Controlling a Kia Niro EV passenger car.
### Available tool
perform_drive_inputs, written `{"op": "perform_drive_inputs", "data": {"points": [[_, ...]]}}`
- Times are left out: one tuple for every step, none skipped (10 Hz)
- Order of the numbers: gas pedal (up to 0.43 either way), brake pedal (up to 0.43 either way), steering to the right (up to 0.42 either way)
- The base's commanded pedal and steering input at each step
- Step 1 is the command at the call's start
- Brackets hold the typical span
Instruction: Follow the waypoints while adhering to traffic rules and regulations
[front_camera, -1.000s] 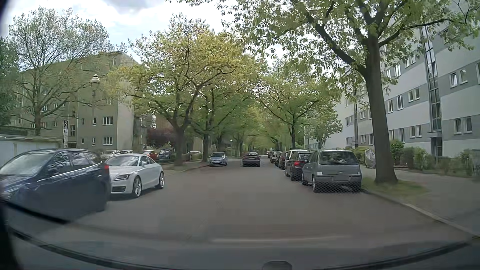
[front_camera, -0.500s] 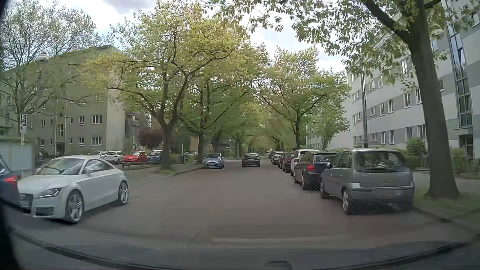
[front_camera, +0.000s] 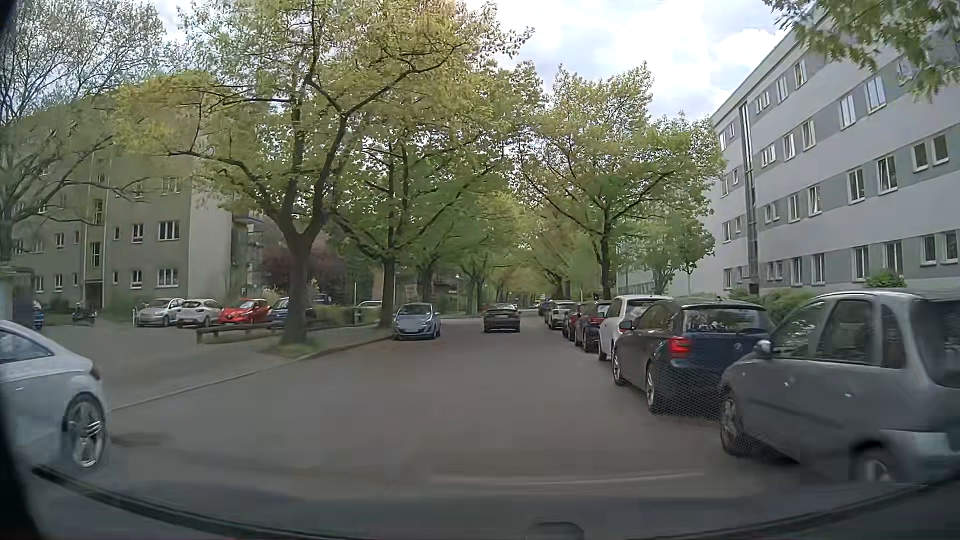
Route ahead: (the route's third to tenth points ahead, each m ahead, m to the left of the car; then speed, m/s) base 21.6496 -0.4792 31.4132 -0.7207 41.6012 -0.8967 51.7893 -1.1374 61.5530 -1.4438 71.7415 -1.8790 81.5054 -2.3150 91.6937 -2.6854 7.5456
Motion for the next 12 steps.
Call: {"op": "perform_drive_inputs", "data": {"points": [[0.260, 0.024, 0.001], [0.260, 0.024, 0.003], [0.260, 0.024, 0.007], [0.260, 0.024, 0.008], [0.260, 0.024, 0.008], [0.260, 0.024, 0.008], [0.260, 0.024, 0.008], [0.260, 0.024, 0.008], [0.260, 0.024, 0.008], [0.260, 0.024, 0.008], [0.260, 0.024, 0.008], [0.260, 0.024, 0.007]]}}
